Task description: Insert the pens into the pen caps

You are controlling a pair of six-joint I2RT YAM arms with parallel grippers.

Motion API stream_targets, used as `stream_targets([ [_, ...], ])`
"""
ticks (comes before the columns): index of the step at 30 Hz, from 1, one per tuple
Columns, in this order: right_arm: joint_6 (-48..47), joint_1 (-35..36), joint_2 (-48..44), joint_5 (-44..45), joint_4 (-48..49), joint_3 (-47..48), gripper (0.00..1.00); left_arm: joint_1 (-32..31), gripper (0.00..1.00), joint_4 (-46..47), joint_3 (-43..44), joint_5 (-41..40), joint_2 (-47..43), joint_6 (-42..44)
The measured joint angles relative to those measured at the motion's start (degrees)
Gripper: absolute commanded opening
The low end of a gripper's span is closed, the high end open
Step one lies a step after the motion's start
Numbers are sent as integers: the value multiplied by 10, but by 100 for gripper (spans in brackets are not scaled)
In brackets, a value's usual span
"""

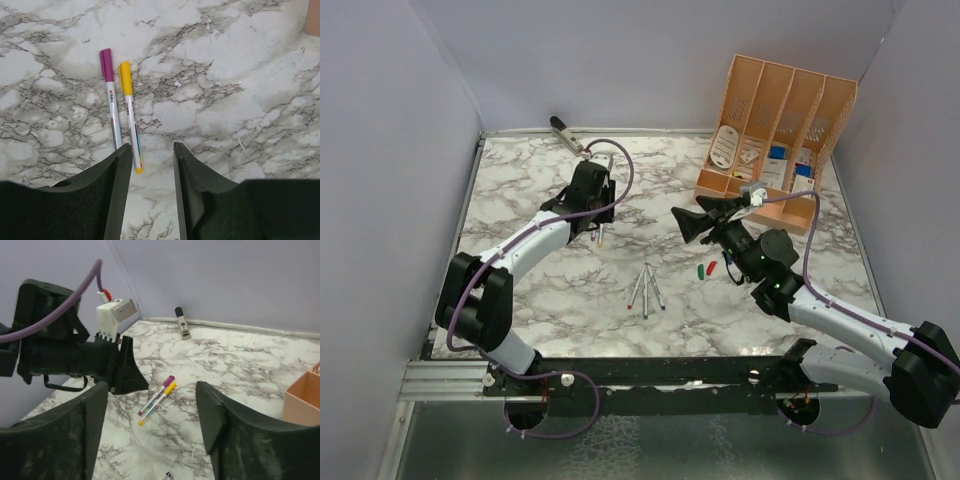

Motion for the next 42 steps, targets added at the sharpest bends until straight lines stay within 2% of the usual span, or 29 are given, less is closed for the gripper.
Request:
stream_targets([
  [5,16,0,-1,38,-21,-8,90,-23,40,3,-47,9,-45,1],
  [8,23,0,-1,65,-39,-9,92,-40,40,-2,-70,12,-67,1],
  [9,26,0,-1,74,-47,-9,89,-47,40,-5,-76,13,-73,1],
  [13,42,0,3,116,-105,-1,70,-88,40,-17,-107,15,-101,-3],
  [16,56,0,9,150,-151,5,62,-121,40,-21,-126,16,-111,-10],
  [19,81,0,11,206,-203,5,59,-147,40,-31,-147,19,-116,-17],
  [27,134,0,8,270,-301,2,56,-169,40,-60,-159,25,-116,-35],
  [33,162,0,6,290,-351,-4,55,-191,40,-93,-153,29,-100,-45],
  [42,177,0,6,296,-375,-11,54,-195,41,-164,-83,34,-40,-46],
])
